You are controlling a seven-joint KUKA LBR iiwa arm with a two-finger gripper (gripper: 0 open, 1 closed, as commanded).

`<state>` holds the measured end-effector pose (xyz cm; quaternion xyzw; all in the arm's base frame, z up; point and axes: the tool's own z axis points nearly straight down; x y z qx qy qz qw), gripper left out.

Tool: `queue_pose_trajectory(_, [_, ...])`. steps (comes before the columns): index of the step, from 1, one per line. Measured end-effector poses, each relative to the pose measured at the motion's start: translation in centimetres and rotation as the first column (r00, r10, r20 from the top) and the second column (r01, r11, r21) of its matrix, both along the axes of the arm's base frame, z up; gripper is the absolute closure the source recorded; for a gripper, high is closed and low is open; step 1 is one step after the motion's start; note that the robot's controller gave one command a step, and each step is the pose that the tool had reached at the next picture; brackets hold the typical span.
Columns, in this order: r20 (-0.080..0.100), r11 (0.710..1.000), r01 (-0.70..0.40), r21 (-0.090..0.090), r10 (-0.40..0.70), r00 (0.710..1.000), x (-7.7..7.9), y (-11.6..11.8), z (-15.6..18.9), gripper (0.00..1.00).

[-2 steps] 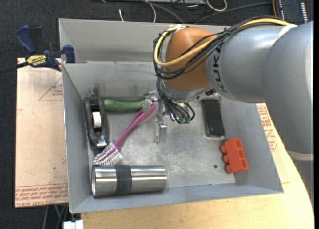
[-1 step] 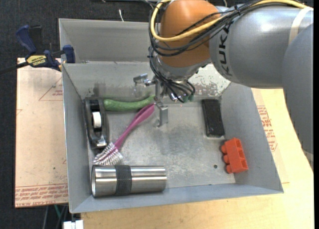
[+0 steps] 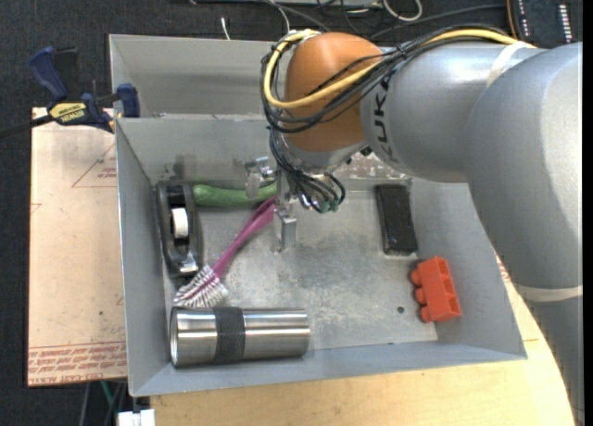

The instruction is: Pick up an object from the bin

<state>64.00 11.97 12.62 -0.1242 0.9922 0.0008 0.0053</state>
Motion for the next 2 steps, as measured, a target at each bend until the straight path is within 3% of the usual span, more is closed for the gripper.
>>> queue_pose_trajectory(1, [-0.006, 1.000, 0.015, 0.000, -0.015, 1.000, -0.2, 0.0, -3.0, 0.00])
queue_pose_trajectory(2, [-0.010, 0.997, -0.076, -0.003, 0.076, 0.997, -1.3, 1.0, -2.2, 0.00])
